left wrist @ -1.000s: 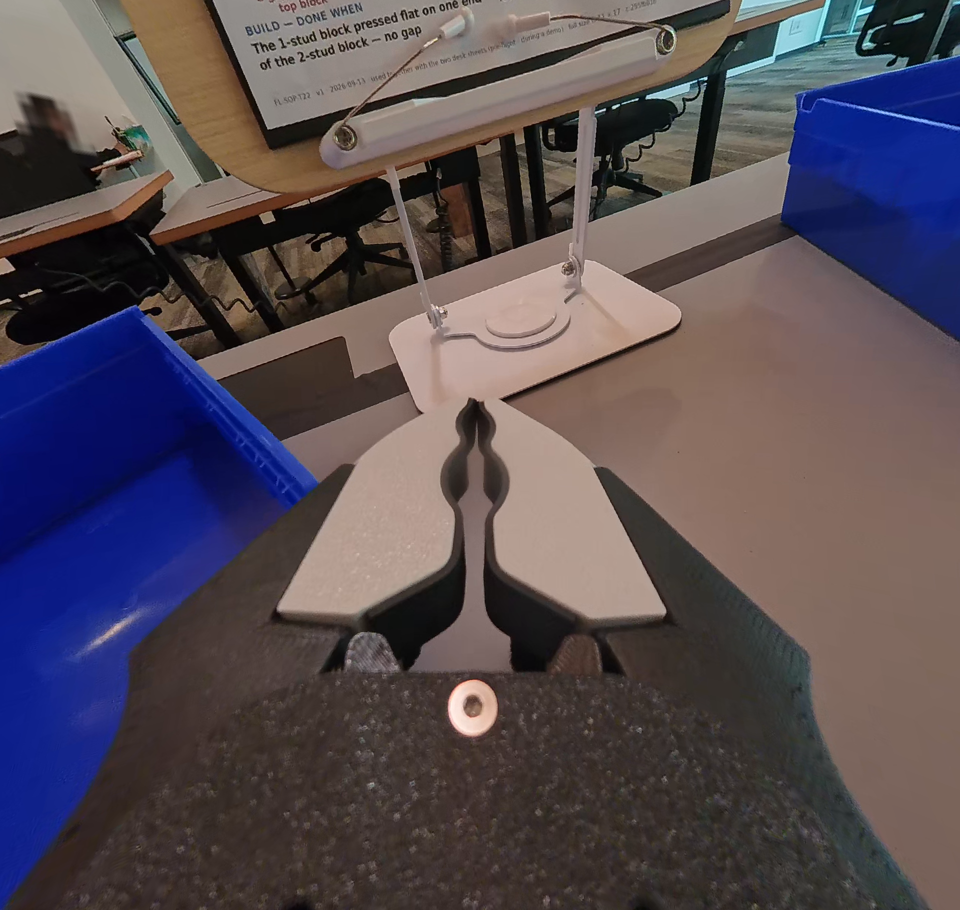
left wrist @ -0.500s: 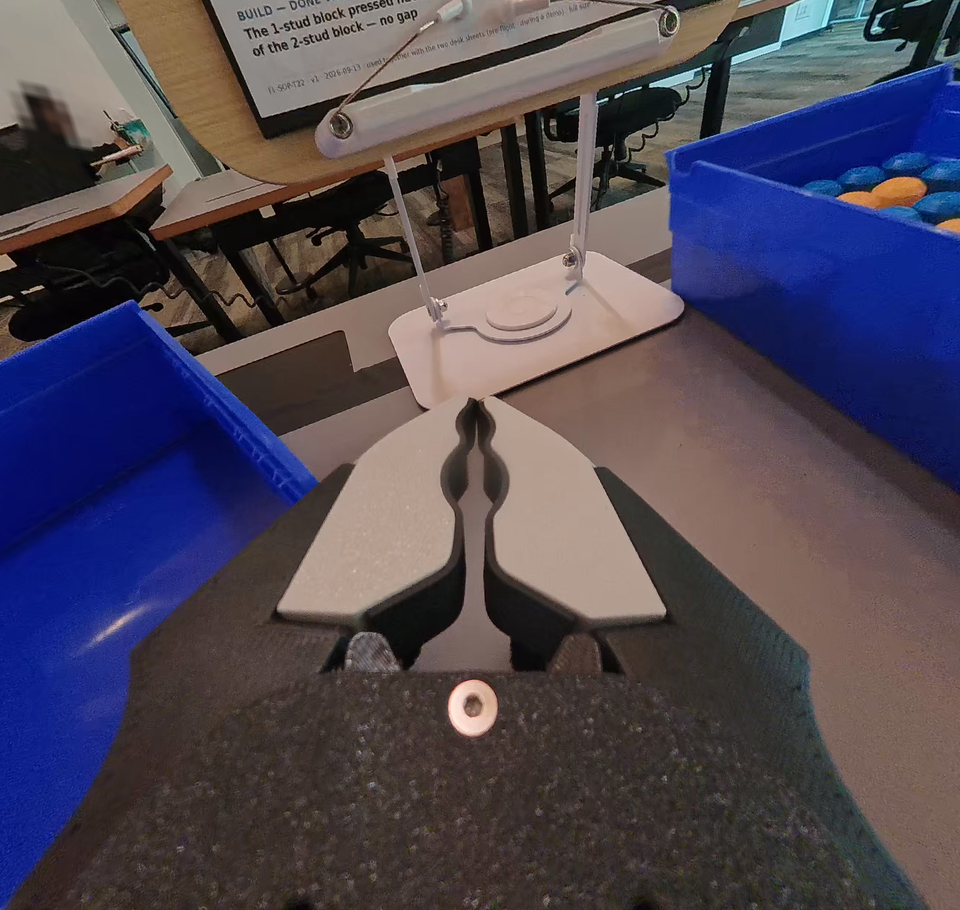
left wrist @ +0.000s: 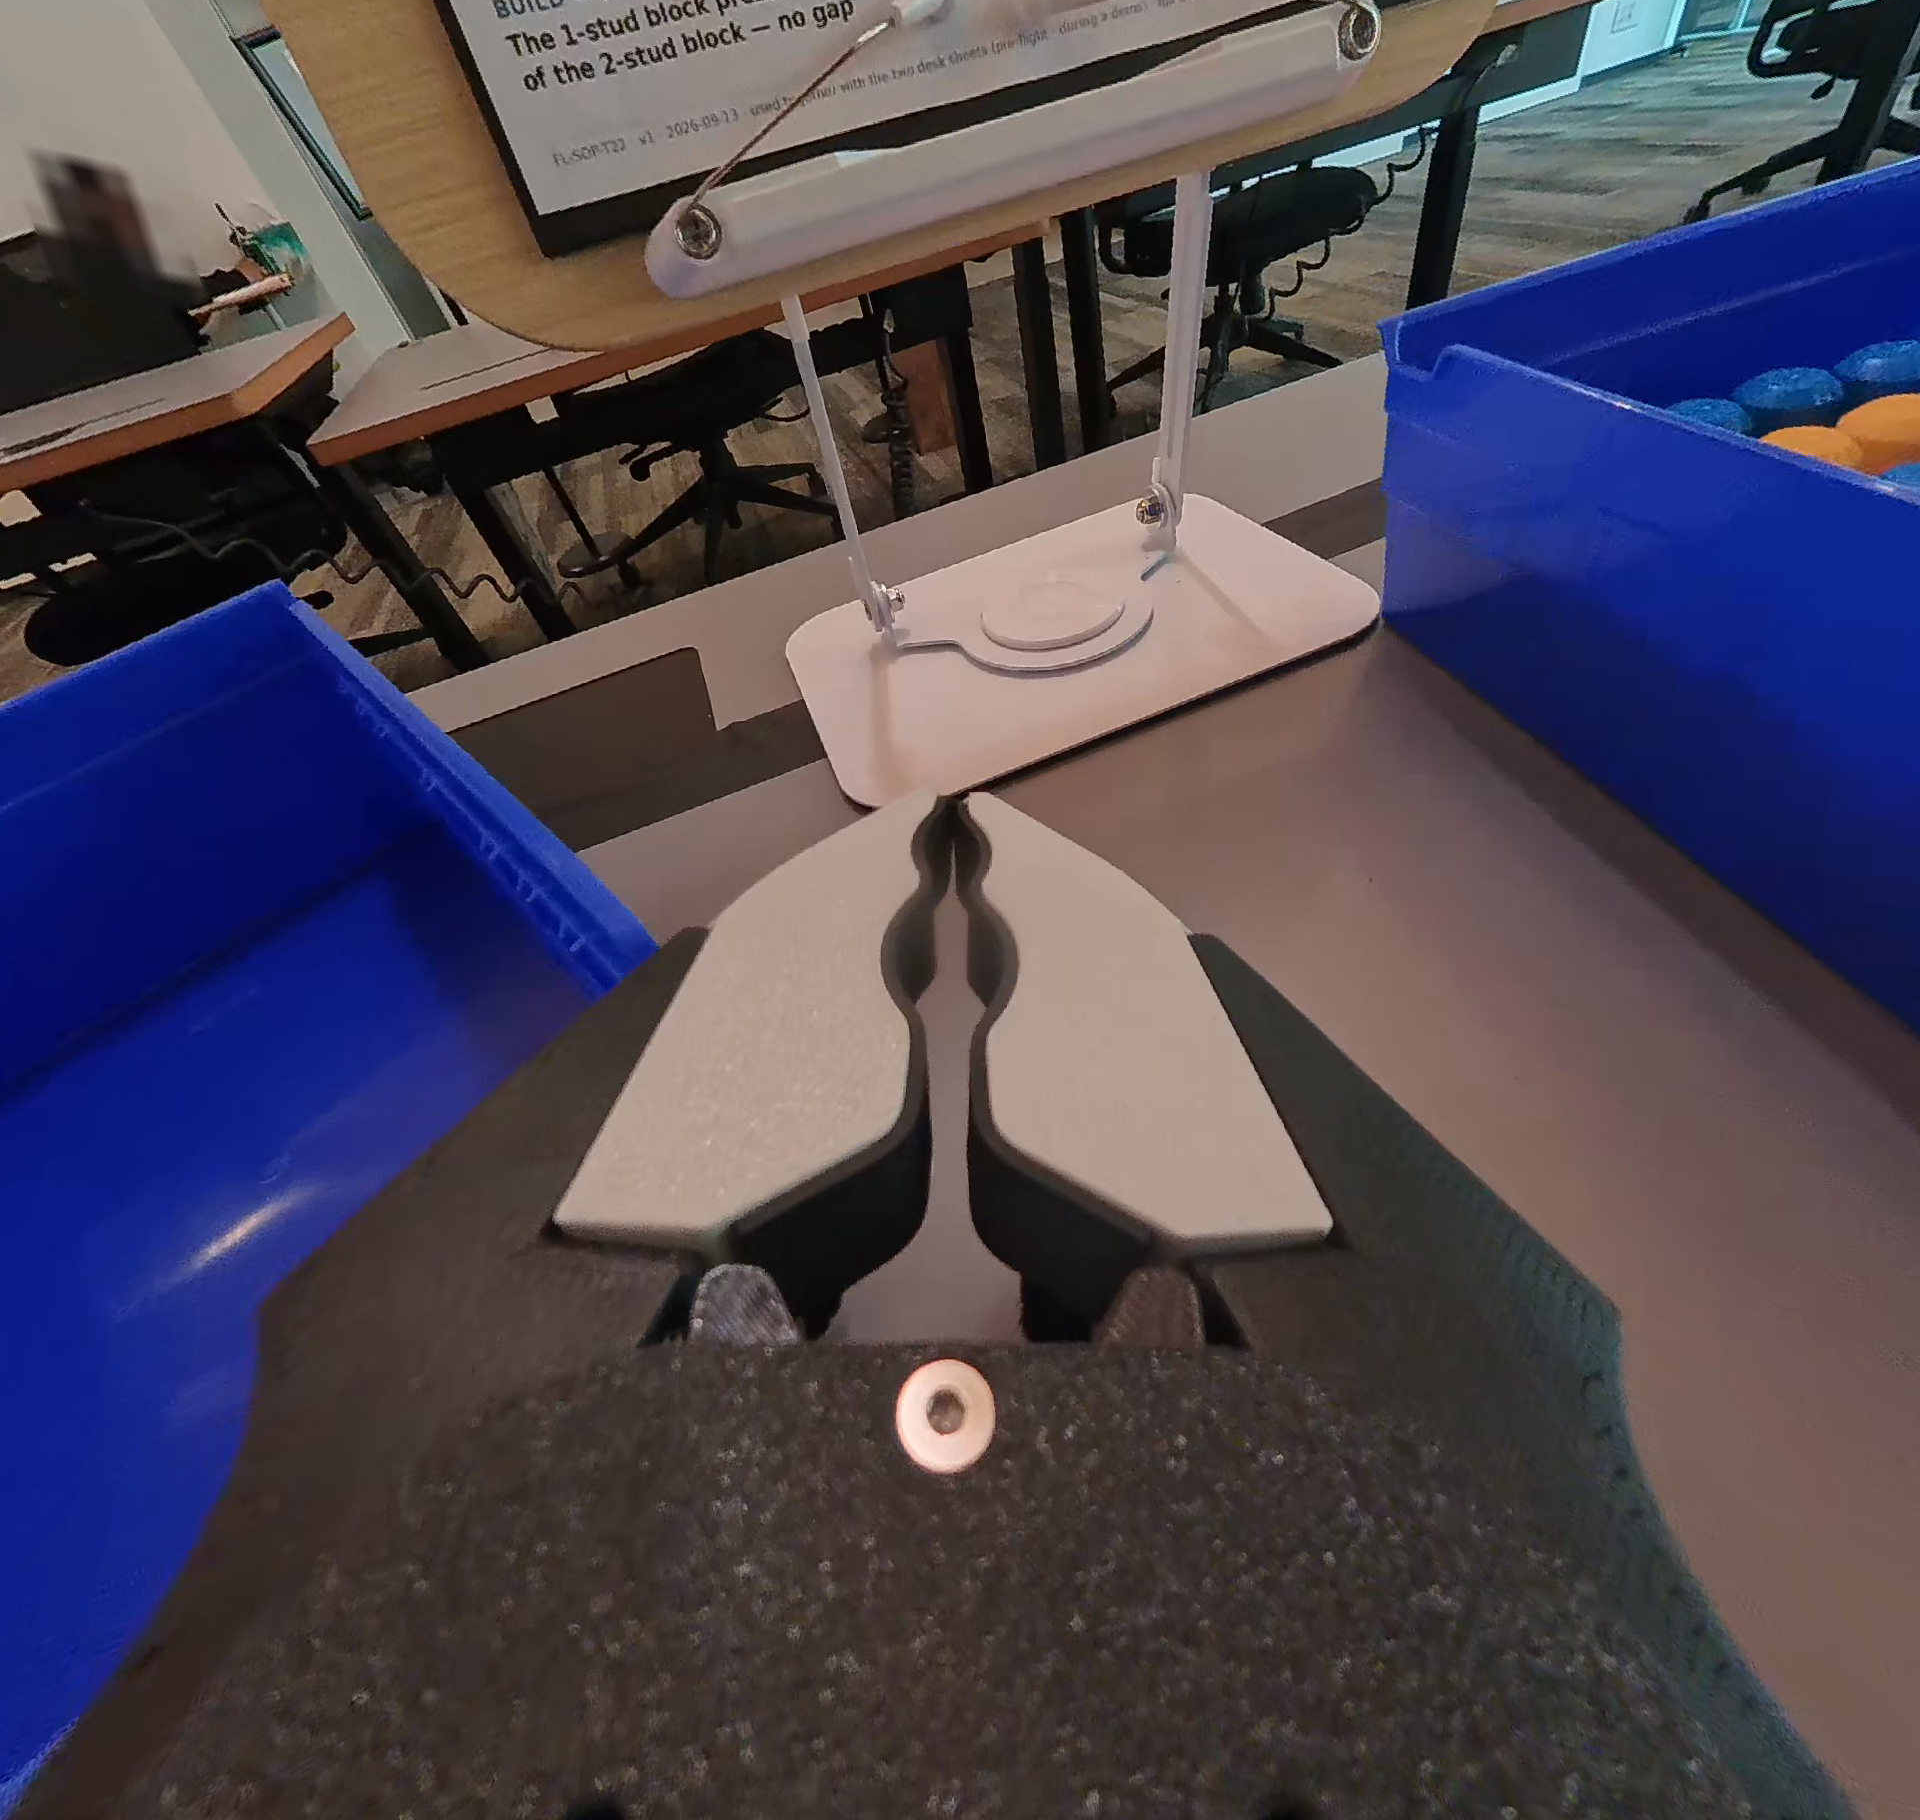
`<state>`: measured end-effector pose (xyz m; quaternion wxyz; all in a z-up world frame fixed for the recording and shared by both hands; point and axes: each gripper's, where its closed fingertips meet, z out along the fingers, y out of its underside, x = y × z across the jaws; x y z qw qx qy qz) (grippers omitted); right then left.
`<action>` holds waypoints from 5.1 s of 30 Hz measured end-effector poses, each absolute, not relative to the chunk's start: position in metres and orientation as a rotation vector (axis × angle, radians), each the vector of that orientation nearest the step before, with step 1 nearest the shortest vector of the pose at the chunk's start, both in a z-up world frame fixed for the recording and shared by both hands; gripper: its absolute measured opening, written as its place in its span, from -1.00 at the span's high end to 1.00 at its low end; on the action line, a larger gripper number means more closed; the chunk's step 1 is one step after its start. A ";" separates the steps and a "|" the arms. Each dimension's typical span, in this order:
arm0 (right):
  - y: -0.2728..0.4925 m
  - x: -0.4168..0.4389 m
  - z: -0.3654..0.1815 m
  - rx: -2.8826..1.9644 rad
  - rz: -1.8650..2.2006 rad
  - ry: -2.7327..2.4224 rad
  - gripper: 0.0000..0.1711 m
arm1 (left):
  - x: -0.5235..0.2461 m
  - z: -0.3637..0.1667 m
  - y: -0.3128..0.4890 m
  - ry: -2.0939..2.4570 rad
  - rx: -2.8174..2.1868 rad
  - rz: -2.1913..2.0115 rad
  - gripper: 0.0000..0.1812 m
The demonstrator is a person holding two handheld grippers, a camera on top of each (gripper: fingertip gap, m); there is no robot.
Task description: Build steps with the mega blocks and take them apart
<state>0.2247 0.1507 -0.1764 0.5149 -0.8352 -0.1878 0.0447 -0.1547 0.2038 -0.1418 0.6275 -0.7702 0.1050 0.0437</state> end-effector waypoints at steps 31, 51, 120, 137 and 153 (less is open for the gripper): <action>0.124 0.164 -0.106 -1.664 0.124 -0.501 0.68 | -0.258 0.003 0.118 0.018 -1.492 0.218 0.90; 0.123 0.159 -0.120 -1.664 0.257 -0.485 0.74 | -0.391 -0.182 0.090 -0.398 -2.090 0.125 0.83; 0.067 -0.057 -0.145 -1.677 0.423 -0.880 0.86 | -0.229 -0.168 0.013 0.180 -2.118 0.102 0.83; 0.068 0.068 0.024 -1.393 0.236 -0.624 0.89 | -0.110 0.004 0.037 0.371 -1.672 0.116 0.81; 0.115 0.318 0.030 -1.555 -0.122 -0.273 0.92 | 0.143 -0.007 0.152 0.683 -1.690 -0.245 0.81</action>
